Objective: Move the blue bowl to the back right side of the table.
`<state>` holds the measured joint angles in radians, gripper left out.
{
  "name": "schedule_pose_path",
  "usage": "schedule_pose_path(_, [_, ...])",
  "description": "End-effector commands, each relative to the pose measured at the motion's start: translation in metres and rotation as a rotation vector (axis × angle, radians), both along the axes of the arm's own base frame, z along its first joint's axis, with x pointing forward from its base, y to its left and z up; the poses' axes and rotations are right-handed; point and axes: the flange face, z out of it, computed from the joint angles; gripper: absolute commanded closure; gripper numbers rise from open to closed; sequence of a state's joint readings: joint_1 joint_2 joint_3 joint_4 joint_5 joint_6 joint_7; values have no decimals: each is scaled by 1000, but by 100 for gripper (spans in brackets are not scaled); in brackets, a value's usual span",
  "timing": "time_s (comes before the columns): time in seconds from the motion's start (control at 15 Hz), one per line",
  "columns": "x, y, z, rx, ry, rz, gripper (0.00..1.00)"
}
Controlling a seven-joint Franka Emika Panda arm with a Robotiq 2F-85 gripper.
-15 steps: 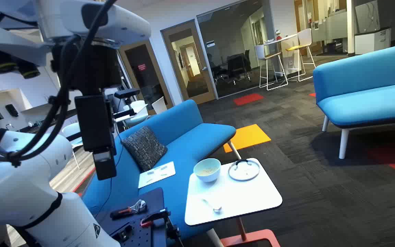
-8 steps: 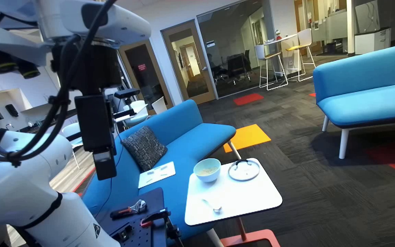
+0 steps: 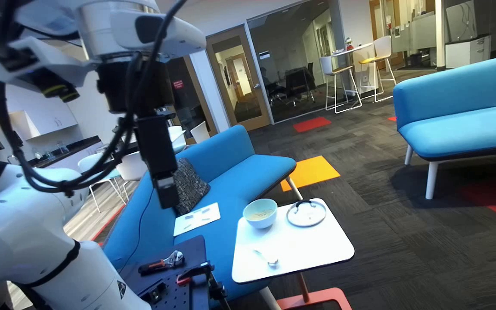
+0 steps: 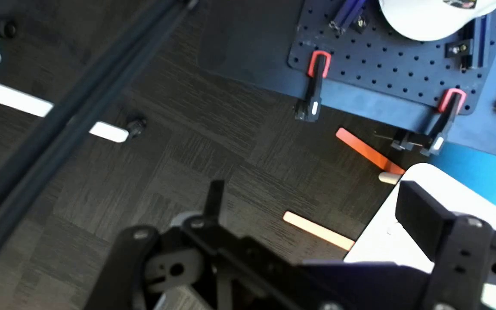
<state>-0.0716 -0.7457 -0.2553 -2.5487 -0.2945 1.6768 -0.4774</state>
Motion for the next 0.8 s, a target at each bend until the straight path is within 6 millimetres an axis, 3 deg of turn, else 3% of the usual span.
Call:
schedule_pose_path(0.0, [28,50,-18,94,-28,59,0])
schedule_pose_path(0.33, [53,140,-34,185,-72,96,0])
schedule_pose_path(0.73, [66,247,-51,130,-181,34,0])
